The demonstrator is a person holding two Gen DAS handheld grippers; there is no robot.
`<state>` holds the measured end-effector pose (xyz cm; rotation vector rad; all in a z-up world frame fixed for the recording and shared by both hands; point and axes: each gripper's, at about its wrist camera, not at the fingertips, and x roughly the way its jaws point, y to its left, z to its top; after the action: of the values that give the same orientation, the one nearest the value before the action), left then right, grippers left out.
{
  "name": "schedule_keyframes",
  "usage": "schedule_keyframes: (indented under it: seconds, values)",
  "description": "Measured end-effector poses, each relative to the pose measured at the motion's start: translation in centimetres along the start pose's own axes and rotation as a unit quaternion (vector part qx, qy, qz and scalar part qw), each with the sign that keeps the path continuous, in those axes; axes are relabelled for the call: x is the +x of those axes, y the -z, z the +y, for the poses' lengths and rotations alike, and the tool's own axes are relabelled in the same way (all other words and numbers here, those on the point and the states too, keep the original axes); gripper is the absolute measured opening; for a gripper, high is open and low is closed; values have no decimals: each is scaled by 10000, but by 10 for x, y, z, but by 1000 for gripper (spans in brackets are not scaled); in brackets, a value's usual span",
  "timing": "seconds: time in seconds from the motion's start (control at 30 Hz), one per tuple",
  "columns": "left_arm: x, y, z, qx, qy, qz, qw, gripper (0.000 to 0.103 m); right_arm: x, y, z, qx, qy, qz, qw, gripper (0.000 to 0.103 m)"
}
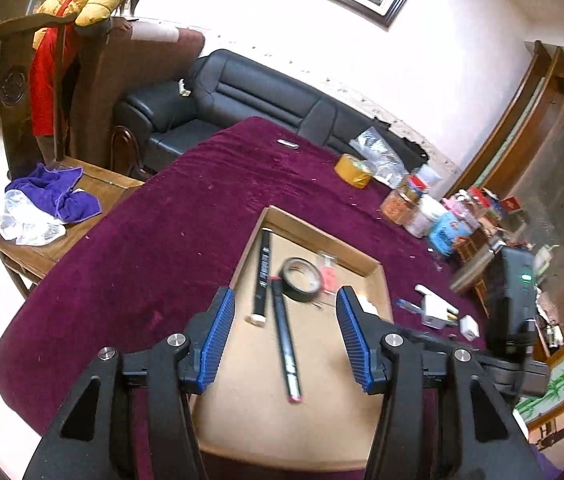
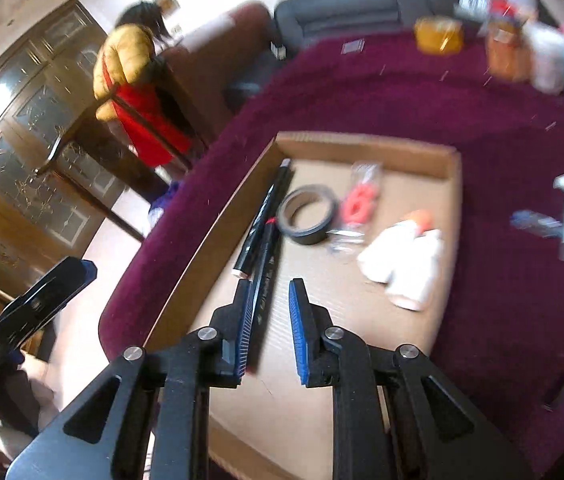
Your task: Organize rigid objects
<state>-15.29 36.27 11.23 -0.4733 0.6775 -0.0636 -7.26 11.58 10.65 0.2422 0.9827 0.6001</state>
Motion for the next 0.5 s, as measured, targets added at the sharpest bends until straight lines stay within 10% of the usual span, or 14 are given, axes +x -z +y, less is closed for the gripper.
schedule_keyframes:
  seconds: [0.2,0.3,0.5]
  values:
    - [-49,8,-15,218,-66,-354,9991,49,-138,34,-38,-102,781,-1134,9904,19]
    - [-75,10,-14,322,-324,-646,9969,56,-222,61,-64,132,1311,-1735,9760,37]
    - [-127,11,-4,465,-901,-1234,9872,56,-401,122,-93,251,3179,-2597,9115,39]
